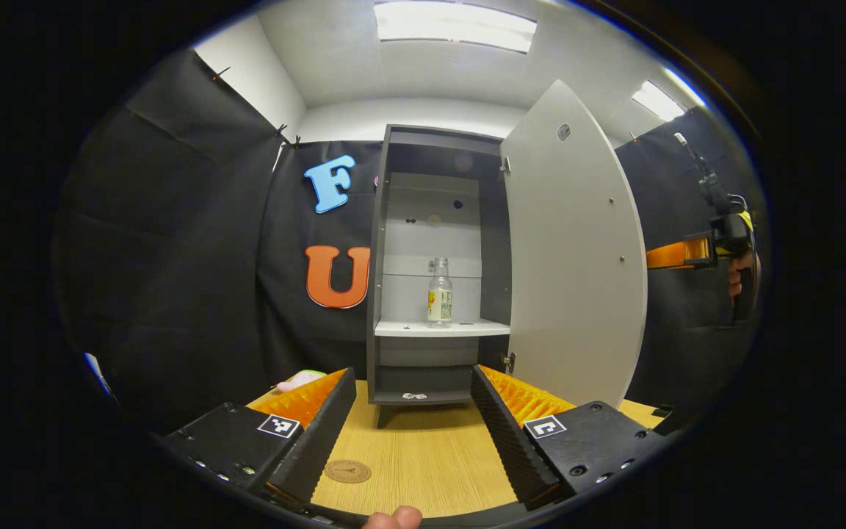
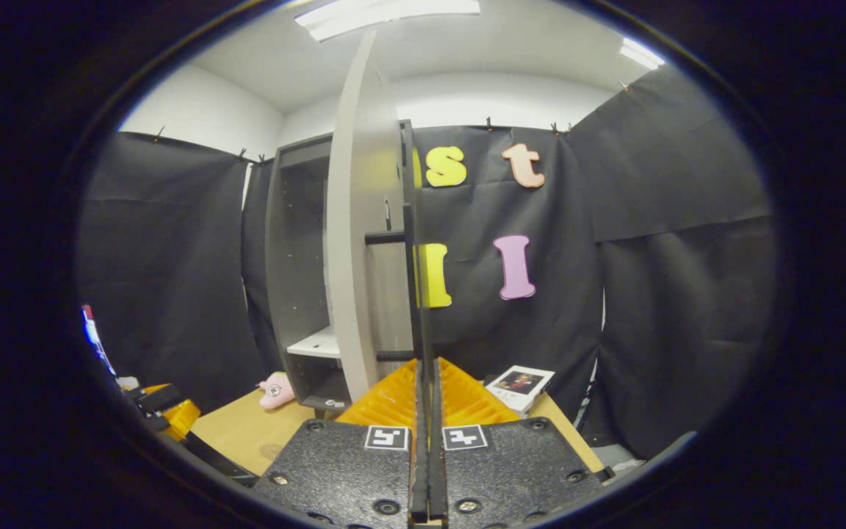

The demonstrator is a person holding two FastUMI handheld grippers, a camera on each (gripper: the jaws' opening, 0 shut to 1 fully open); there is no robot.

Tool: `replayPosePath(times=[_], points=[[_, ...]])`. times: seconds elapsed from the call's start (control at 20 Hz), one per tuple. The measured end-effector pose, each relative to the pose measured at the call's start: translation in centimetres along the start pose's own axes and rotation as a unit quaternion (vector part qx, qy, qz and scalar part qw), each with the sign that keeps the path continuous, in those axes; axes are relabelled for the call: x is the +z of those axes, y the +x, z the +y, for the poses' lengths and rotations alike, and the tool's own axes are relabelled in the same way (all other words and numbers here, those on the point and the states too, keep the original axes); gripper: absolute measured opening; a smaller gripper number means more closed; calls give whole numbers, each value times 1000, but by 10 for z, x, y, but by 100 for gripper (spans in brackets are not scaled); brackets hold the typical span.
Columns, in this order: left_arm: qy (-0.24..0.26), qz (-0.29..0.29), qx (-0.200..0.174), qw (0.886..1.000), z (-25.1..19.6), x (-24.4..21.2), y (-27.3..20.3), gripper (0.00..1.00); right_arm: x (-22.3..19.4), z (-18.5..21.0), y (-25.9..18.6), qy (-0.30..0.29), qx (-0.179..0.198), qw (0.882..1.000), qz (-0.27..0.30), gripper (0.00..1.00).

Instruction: Open the cabinet door with the right hand, grasp the bottle in the cabinet with the left hand and place it on the coaster, then close the cabinet door with the right hand.

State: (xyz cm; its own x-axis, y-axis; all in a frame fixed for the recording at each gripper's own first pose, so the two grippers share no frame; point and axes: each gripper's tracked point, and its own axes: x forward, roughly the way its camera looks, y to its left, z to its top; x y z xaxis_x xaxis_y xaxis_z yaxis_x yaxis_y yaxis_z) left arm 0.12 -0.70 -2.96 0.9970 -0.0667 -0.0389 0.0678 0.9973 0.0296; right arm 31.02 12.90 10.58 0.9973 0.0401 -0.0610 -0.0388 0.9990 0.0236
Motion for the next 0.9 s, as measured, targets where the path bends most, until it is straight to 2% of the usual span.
replayPosePath(times=[0.1, 0.25, 0.35, 0.4, 0.5, 0.65, 0.8, 0.9], points=[[1, -2, 0, 1000, 0, 1, 0, 95, -2, 0, -4, 2, 3, 1000, -3, 4], [1, -2, -4, 1000, -4, 2, 1, 95, -6, -5, -5, 4, -17, 1000, -1, 4], [3, -2, -5, 1000, -5, 1, 3, 95, -9, -8, -6, 8, -20, 1000, 0, 17], [4, -2, -6, 1000, -5, 2, 3, 95, -9, -10, -6, 6, -25, 1000, 0, 40], [4, 0, -7, 1000, -8, 1, 4, 95, -8, -14, -6, 4, -27, 1000, -4, 63], [5, 0, -9, 1000, -12, 4, 7, 95, -6, -4, -4, 19, -6, 1000, -13, 77], [3, 1, -19, 1000, -17, 5, 14, 95, -4, -2, 0, 21, -5, 1000, -21, 91], [-5, 5, -23, 1000, -19, 6, 18, 95, -2, -4, 1, 11, 2, 1000, -27, 94]])
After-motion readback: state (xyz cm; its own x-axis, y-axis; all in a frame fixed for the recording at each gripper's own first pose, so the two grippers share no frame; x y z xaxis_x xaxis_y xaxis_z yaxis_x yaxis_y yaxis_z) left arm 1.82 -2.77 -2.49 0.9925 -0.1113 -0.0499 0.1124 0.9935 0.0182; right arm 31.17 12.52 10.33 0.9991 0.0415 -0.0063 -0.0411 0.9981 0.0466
